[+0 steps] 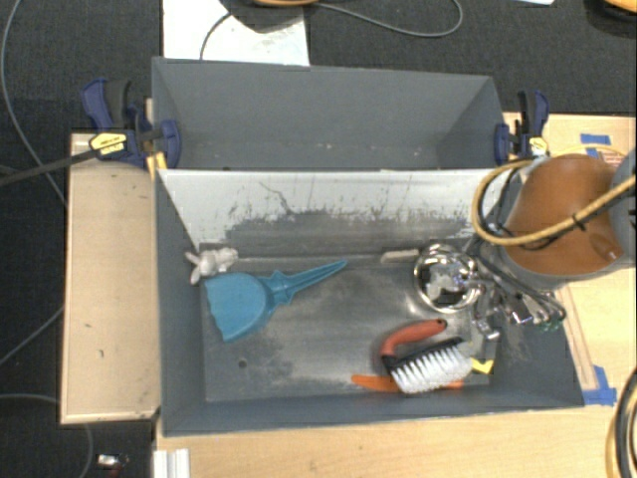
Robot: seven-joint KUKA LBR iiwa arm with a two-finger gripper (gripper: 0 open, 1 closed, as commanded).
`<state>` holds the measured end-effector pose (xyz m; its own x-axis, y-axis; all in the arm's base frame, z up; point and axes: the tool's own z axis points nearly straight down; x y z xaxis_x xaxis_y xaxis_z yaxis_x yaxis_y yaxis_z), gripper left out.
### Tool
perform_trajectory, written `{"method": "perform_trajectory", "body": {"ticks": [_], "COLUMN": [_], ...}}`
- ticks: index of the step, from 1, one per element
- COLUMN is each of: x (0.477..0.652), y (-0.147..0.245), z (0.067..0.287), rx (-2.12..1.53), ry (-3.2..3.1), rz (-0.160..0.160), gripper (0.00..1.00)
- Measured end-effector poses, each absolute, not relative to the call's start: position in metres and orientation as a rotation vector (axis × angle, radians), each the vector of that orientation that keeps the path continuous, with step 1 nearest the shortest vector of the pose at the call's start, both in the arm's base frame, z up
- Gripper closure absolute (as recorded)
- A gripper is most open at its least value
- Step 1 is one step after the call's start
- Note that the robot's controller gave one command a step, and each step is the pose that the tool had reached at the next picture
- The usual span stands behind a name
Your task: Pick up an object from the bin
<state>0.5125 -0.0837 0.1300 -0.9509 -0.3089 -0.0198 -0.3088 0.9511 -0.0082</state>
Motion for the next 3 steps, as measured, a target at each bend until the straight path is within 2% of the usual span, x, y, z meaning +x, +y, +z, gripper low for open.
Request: {"method": "perform_trajectory", "body": {"ticks": [1, 2, 3], "x": [0.509, 0.51, 0.509], "y": [-0.049, -0.072, -0.055], "z": [0.188, 0.133, 0.131], "rx": [-0.34, -0.683, -0.385], "ry": [3.103, 3.047, 3.09], "rz": [-0.004, -0.009, -0.003], "gripper": [0.0, 0.0, 0.0]}}
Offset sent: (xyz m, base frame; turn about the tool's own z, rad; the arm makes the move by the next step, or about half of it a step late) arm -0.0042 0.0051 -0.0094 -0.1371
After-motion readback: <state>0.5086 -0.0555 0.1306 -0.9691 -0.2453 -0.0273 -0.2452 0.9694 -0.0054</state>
